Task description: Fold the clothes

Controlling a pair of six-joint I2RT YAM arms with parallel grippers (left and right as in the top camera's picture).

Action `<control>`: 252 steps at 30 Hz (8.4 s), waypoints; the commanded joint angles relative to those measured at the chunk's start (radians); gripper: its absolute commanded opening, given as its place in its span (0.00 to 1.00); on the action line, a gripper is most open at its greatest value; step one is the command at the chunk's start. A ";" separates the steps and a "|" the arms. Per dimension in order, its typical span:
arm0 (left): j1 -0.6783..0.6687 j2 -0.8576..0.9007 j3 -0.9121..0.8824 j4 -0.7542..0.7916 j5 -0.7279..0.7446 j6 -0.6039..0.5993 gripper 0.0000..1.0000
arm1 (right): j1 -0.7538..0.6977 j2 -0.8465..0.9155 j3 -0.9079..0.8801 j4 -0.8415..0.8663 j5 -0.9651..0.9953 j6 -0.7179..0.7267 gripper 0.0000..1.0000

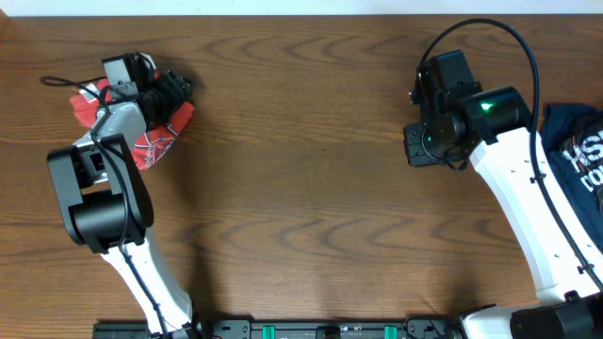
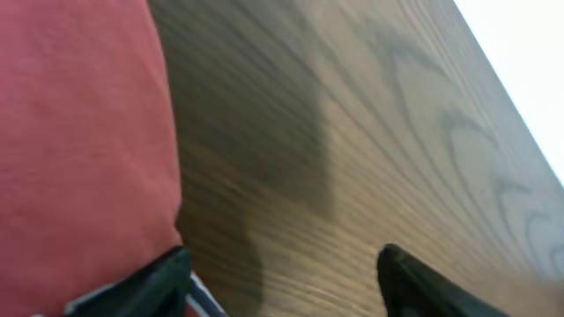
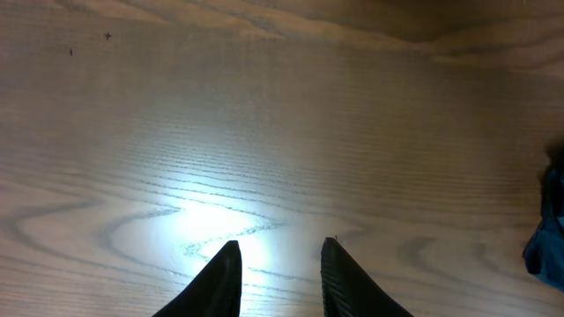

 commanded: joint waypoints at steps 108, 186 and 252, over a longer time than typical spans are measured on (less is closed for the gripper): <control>-0.407 -1.613 -0.576 -0.845 -0.441 0.372 0.98 | -0.259 -1.525 -1.163 0.694 -0.003 -0.192 0.99; -0.306 -2.057 -1.168 -0.368 -0.460 0.386 0.98 | -0.261 -1.555 -1.508 1.196 -0.064 -0.322 0.99; -0.238 -2.168 -1.414 -0.014 -0.468 0.387 0.98 | -0.261 -1.555 -1.508 1.196 -0.064 -0.322 0.99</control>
